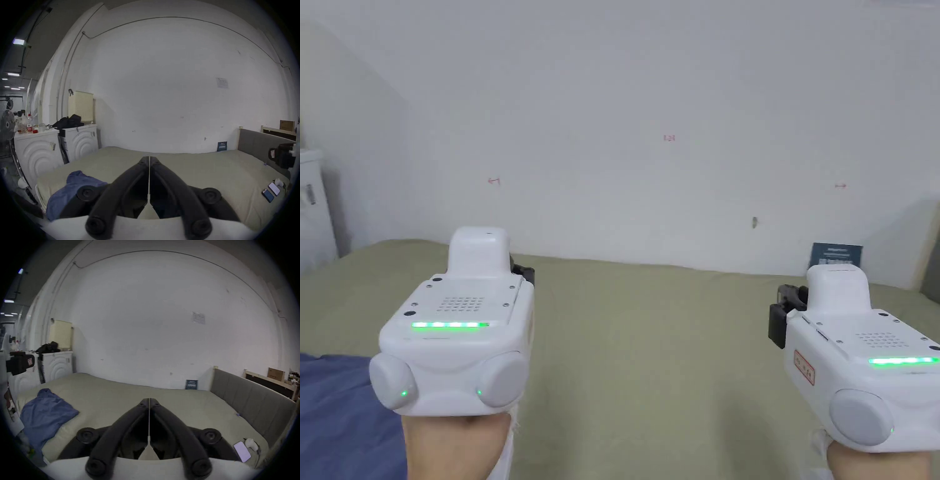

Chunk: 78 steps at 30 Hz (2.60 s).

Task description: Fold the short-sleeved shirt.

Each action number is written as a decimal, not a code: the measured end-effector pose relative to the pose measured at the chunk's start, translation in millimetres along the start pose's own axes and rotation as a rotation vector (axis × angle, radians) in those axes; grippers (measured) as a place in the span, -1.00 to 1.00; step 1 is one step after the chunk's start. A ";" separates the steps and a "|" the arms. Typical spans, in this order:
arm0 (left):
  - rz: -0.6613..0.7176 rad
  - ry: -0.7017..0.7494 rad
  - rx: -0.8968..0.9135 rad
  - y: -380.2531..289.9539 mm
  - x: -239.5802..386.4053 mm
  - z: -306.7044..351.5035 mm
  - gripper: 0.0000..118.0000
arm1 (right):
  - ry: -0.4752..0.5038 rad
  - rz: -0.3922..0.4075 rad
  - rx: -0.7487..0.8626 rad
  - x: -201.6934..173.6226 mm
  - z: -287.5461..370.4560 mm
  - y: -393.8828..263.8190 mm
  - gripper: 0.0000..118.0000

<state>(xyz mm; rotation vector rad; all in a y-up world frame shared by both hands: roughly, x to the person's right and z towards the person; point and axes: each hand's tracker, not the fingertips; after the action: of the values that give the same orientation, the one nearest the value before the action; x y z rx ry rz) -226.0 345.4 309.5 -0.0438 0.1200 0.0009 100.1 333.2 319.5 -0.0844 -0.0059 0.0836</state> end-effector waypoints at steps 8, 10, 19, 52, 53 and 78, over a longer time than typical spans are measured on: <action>0.042 0.307 -0.037 -12.8 -135.1 83.0 -0.97 | 0.404 -0.039 0.037 -141.6 -4.1 5.5 -0.99; 0.023 0.408 -0.053 -21.2 -165.1 109.6 -0.97 | 0.493 -0.045 0.030 -178.0 -4.8 2.6 -0.99; 0.027 0.523 -0.248 -56.5 -232.6 126.2 -0.97 | 0.632 -0.028 -0.074 -220.7 -31.5 -37.0 -0.99; 0.138 -0.006 -1.152 -182.2 -178.4 -298.4 -0.91 | 0.268 0.057 -0.375 -33.9 -82.2 -128.3 -0.99; 0.163 -0.014 -1.145 -175.6 -178.5 -295.3 -0.91 | 0.268 0.049 -0.372 -31.1 -80.4 -127.6 -0.99; -0.173 -1.133 -0.893 -74.2 329.7 -180.8 -0.91 | -0.285 -0.123 -0.383 167.6 84.6 -105.5 -0.99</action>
<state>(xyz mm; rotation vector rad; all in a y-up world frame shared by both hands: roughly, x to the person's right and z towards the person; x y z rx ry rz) 80.0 262.7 93.9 -0.9298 -1.0287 -0.0933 275.1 249.5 413.1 -0.4540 -0.3118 -0.0304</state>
